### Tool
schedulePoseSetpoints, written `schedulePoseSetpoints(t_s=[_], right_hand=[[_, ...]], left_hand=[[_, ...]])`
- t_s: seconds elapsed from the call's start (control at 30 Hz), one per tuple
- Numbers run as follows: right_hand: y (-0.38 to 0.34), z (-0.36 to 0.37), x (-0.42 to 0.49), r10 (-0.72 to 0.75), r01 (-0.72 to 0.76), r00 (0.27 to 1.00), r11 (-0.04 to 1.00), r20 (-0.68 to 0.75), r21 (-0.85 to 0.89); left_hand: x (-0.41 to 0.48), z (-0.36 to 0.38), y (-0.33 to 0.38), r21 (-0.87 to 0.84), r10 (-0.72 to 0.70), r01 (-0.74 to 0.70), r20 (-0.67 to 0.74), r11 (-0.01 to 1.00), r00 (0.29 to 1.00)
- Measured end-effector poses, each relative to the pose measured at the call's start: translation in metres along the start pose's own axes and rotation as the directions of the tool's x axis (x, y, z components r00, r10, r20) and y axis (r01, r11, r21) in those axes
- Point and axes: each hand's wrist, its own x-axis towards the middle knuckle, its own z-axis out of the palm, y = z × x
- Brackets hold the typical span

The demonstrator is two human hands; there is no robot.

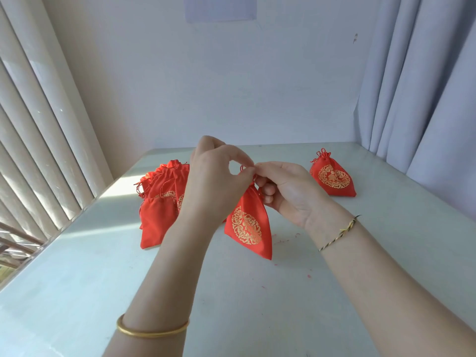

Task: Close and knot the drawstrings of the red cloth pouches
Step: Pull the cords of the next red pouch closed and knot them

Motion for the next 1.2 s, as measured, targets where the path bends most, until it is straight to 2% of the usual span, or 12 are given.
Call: schedulePoseSetpoints(t_s=[0.17,0.4,0.47,0.57,0.67,0.73,0.8,0.93,1.0,1.1,1.13,1.2], right_hand=[[0.001,-0.003,0.001,0.011,-0.013,0.998,0.999,0.061,0.046],[-0.002,-0.013,0.003,-0.007,0.011,0.991,0.999,0.135,-0.031],[-0.005,-0.018,0.004,-0.095,0.102,0.994,0.983,0.056,-0.15],[-0.007,-0.027,0.006,-0.303,0.26,0.952,0.878,-0.047,-0.403],[-0.005,-0.035,0.009,-0.387,0.298,0.919,0.803,-0.071,-0.517],[-0.002,-0.039,0.01,-0.376,0.263,0.921,0.792,-0.099,-0.551],[0.003,-0.039,0.009,-0.316,0.219,0.943,0.823,-0.102,-0.525],[0.004,-0.043,0.0,-0.094,0.043,0.992,0.869,-0.079,-0.492],[0.004,-0.051,-0.009,-0.101,0.027,0.991,0.786,-0.084,-0.618],[0.013,-0.066,-0.021,-0.187,0.102,0.982,0.595,-0.014,-0.797],[0.017,-0.07,-0.022,-0.216,0.13,0.976,0.569,0.005,-0.812],[0.023,-0.08,-0.021,-0.279,0.165,0.96,0.586,-0.007,-0.793]], left_hand=[[0.002,-0.002,-0.006,0.042,-0.024,0.021,0.07,0.999,0.997],[0.005,-0.005,-0.013,0.051,0.013,-0.017,0.076,0.999,0.997],[0.005,-0.006,-0.015,-0.018,-0.038,0.04,0.081,0.999,0.996],[0.006,-0.011,-0.019,-0.074,-0.101,0.111,0.133,0.991,0.986],[0.006,-0.012,-0.017,-0.095,-0.115,0.141,0.233,0.985,0.966],[0.004,-0.007,-0.013,-0.13,-0.137,0.18,0.286,0.975,0.949],[0.003,0.0,-0.009,-0.189,-0.189,0.252,0.297,0.949,0.936],[0.0,0.01,-0.006,-0.337,-0.275,0.356,0.265,0.871,0.924],[0.0,0.013,-0.005,-0.399,-0.299,0.39,0.272,0.83,0.915],[0.002,0.022,-0.002,-0.484,-0.32,0.434,0.303,0.76,0.898],[0.003,0.026,0.001,-0.514,-0.323,0.456,0.331,0.726,0.887],[0.007,0.036,0.009,-0.559,-0.318,0.495,0.388,0.666,0.865]])
